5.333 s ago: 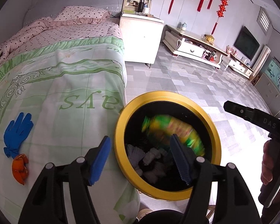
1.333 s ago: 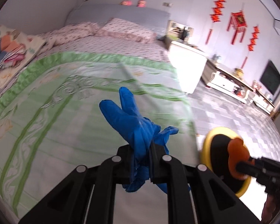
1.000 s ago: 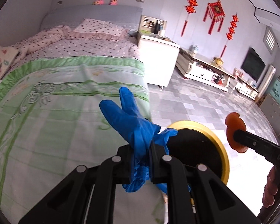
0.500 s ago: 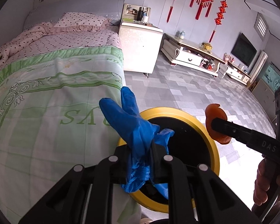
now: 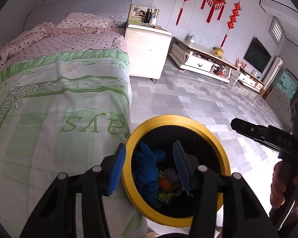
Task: Collect trash
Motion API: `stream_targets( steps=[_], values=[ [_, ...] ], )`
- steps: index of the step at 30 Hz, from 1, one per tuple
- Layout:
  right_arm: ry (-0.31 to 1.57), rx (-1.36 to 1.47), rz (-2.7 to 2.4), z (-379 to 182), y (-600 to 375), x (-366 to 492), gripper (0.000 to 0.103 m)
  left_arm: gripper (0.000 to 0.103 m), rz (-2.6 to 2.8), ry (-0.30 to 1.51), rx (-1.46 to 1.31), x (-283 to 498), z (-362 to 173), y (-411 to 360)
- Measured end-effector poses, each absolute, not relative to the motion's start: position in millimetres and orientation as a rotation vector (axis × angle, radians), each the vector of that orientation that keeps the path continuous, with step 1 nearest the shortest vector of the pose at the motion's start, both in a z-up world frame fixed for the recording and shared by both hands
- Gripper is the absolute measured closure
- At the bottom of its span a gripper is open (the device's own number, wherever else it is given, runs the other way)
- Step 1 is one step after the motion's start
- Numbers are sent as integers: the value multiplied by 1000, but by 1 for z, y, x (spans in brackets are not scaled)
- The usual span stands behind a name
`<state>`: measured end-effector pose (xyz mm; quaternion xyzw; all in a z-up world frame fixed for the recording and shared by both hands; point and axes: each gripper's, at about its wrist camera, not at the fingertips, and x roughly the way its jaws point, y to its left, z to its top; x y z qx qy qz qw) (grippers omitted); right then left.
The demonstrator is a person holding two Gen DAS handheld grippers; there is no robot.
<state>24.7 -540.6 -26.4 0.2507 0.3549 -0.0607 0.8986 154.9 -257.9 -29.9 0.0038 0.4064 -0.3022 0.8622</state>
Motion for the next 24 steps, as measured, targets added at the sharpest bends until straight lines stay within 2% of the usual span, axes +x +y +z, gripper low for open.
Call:
stream_targets(
  steps=[9, 24],
  values=[
    [756, 480, -79, -20, -505, 29, 59, 56, -572, 820, -42, 153, -17, -208],
    [831, 340, 115, -24, -357, 70, 59, 56, -369, 797, -113, 143, -22, -73]
  ],
)
